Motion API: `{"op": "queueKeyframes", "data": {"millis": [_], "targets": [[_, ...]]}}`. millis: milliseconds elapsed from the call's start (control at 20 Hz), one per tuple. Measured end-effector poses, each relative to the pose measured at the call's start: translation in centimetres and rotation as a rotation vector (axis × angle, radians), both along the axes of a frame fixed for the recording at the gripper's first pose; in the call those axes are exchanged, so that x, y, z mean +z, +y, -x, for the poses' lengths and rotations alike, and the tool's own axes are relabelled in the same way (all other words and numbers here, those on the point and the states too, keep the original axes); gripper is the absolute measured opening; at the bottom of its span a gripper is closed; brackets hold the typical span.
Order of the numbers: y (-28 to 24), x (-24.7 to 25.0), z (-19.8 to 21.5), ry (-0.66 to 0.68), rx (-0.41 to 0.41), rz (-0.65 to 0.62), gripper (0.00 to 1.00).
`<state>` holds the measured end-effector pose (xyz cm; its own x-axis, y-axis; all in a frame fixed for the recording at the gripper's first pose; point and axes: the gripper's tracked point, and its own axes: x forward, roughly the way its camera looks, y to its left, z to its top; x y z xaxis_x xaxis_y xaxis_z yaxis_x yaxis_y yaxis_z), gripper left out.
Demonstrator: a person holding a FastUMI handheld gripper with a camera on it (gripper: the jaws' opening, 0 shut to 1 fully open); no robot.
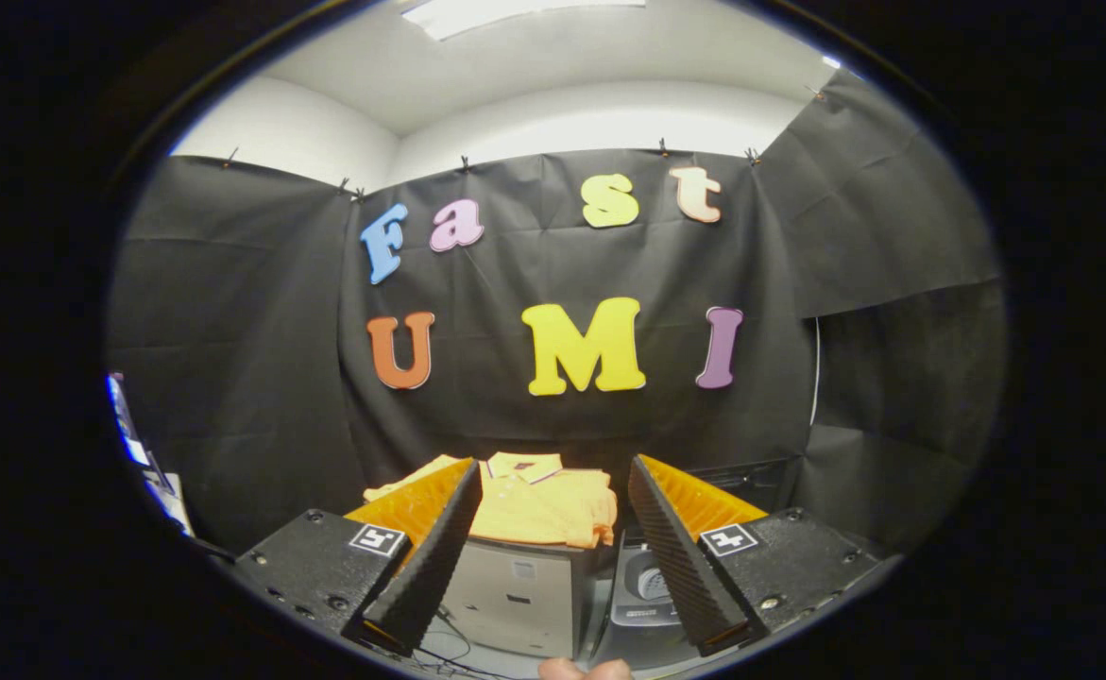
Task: Put the clothes into the washing machine and then close the washing machine lid.
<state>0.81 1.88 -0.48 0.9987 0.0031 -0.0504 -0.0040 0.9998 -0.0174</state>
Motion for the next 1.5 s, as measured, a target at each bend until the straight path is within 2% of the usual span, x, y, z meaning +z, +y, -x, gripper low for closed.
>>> {"op": "queueKeyframes", "data": {"millis": [500, 800, 1150, 1500], "targets": [[4.4, -1.6, -4.8, 0.073, -0.067, -0.005, 0.99], [7.2, -4.2, -8.4, 0.16, -0.116, -0.058, 0.98], [7.9, -3.6, -14.1, 0.233, -0.123, 0.021, 0.98], [5.9, -5.7, -20.7, 0.4, -0.118, 0.013, 0.98]]}}
